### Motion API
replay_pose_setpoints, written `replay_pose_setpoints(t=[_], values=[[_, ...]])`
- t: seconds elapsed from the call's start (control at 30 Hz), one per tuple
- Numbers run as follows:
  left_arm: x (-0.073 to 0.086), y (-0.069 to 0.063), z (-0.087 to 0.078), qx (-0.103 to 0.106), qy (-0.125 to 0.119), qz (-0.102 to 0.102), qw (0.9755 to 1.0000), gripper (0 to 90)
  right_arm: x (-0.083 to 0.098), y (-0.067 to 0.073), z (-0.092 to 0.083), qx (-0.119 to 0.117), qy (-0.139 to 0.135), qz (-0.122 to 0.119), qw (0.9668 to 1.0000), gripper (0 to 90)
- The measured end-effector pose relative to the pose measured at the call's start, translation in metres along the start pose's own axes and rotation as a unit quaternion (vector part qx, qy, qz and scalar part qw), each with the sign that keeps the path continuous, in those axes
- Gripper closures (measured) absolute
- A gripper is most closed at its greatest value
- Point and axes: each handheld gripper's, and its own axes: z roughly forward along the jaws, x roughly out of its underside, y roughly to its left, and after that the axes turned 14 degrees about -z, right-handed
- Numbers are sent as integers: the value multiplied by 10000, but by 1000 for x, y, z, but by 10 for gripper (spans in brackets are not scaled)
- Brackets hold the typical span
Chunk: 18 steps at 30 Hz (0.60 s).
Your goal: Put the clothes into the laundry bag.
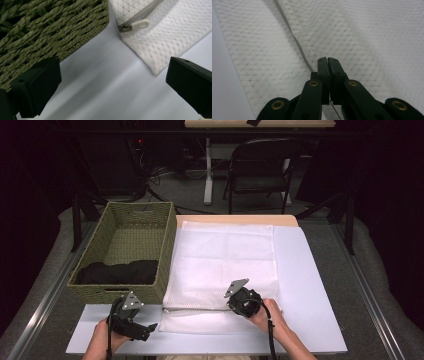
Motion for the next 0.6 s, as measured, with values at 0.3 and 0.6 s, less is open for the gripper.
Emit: replay_pose_setpoints(t=[0.3, 0.6], values=[[0, 0, 0, -4, 8, 16, 10000, 3, 0, 4, 10, -335, 206, -105, 9992, 680], [1, 1, 0, -2, 27, 27, 10000, 3, -3, 6, 8, -152, 286, -270, 9991, 900]])
